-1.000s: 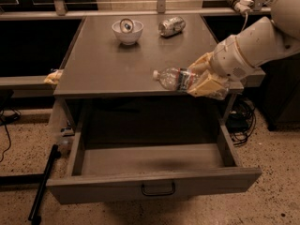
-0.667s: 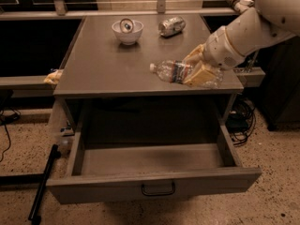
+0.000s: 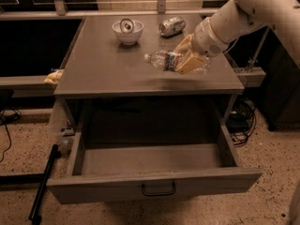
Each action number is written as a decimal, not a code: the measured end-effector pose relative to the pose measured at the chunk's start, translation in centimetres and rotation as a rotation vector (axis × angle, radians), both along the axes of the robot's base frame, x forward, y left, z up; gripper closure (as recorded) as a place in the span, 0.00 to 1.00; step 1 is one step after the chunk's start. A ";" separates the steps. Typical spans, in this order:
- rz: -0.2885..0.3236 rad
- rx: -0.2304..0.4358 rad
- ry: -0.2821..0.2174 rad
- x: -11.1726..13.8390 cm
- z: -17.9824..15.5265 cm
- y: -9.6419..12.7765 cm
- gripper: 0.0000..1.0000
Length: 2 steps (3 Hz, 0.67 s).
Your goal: Pick water bottle from top drawer and place on counter
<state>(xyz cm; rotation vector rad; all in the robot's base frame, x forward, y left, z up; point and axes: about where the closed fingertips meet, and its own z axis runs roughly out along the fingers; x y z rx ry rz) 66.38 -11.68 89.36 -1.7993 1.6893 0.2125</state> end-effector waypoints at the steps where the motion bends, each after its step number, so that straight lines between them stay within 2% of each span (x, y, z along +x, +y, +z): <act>1: 0.008 0.018 0.003 2.6 -1.3 1.0 1.00; 2: 0.023 0.035 0.019 4.0 -3.0 2.2 1.00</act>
Offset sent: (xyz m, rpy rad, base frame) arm 0.0585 0.0305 -0.0431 0.0547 0.0292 0.0326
